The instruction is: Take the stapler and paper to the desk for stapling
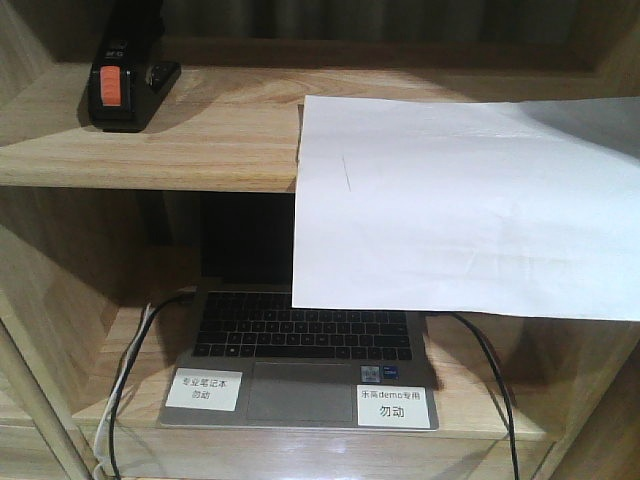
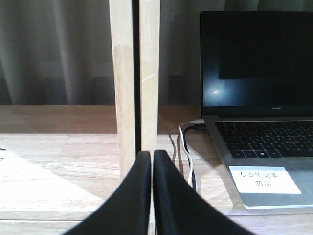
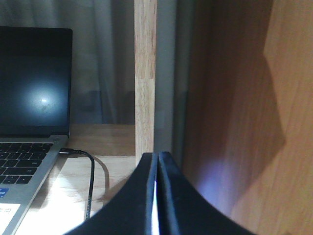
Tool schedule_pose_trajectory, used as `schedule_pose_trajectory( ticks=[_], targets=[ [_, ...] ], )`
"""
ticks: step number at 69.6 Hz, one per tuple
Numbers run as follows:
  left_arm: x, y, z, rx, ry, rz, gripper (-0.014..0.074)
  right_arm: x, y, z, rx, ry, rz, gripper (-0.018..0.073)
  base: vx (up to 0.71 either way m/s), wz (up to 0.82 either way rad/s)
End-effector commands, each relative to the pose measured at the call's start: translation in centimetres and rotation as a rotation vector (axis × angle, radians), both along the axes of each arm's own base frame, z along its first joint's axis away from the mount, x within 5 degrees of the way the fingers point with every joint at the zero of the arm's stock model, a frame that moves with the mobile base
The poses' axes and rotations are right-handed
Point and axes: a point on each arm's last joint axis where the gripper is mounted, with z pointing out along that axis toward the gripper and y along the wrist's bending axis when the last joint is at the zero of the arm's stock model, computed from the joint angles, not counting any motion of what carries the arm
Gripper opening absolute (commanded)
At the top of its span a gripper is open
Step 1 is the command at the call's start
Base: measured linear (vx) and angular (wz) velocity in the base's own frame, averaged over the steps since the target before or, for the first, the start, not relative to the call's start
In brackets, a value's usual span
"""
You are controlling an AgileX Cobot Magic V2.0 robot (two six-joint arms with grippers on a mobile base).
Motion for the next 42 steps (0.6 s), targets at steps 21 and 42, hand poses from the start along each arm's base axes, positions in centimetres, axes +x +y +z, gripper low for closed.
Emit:
schedule_pose_trajectory(
  ticks=[21,42],
  targets=[
    [0.07,0.04,-0.2,-0.018,-0.058,0.007,-0.0006,-0.06,-0.02,0.39,-0.014,-0.077,-0.003,-0.0002,0.0,0.0],
    [0.07,0.04,-0.2,-0.018,-0.058,0.007,-0.0006,-0.06,-0.02,0.39,-0.014,-0.077,-0.003,-0.0002,0.0,0.0]
  ],
)
